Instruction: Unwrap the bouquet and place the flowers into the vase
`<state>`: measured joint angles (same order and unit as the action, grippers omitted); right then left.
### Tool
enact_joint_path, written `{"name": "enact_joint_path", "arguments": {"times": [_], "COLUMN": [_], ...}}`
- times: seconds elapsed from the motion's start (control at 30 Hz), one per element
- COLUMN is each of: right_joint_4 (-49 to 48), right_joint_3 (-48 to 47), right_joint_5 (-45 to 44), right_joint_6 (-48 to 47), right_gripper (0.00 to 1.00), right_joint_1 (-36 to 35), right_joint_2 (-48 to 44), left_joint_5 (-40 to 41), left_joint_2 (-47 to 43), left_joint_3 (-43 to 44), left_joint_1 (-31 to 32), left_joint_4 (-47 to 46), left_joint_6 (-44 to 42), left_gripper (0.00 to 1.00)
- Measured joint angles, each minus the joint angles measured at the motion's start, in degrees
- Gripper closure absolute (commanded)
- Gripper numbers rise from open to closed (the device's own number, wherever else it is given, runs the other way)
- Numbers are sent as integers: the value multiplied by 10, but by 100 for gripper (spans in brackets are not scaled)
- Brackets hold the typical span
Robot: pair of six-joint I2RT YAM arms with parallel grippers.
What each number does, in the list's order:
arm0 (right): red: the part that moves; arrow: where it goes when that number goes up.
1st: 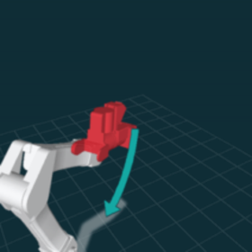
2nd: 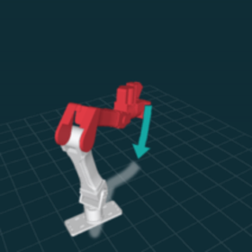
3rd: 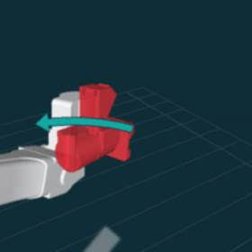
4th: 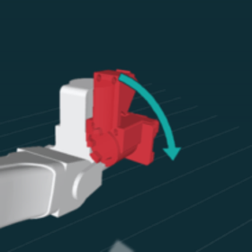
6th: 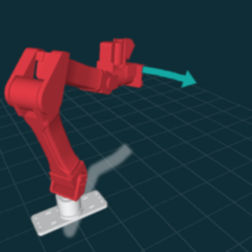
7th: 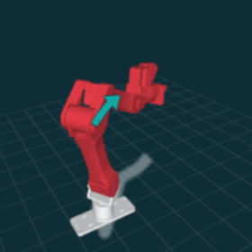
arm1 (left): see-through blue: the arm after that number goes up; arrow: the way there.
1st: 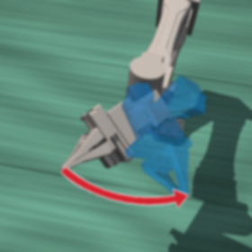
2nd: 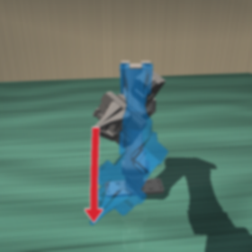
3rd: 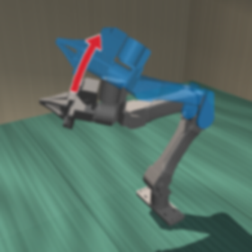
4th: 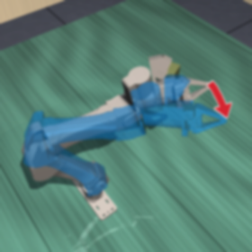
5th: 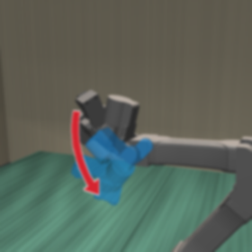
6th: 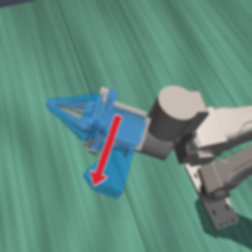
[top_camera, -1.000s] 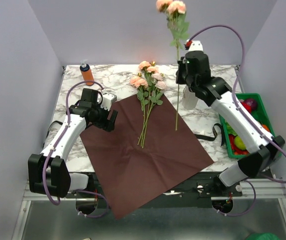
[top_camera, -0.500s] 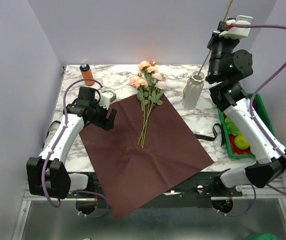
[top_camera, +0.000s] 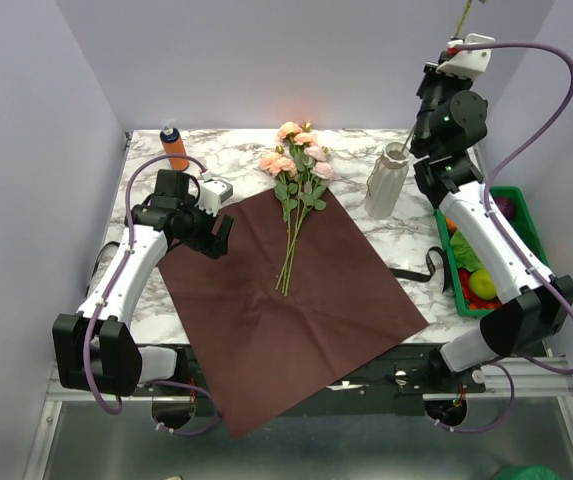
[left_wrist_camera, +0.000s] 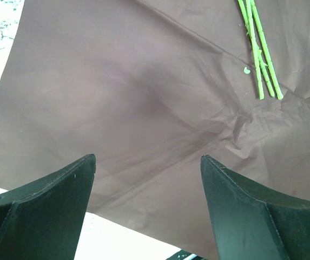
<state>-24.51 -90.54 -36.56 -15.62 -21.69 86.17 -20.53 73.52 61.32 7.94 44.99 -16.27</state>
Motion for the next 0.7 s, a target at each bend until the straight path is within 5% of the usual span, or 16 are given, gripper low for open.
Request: {"name": "enact_joint_path", "arguments": {"times": [0.43, 0.7], "right_joint_4": [-14, 100], "right_joint_3": [76, 159], "right_joint_5": [9, 50], "right_joint_6": [33, 141], "right_gripper": [97, 44], "right_joint_1": [1, 1], "right_joint_2": [23, -47], "left_joint_5": [-5, -10], "left_joint_2": [2, 1], "left_joint_3": [1, 1], "left_joint_1": [-2, -5], "left_joint_4": [2, 3], "left_joint_6": [-3, -4], "left_gripper": [12, 12]}}
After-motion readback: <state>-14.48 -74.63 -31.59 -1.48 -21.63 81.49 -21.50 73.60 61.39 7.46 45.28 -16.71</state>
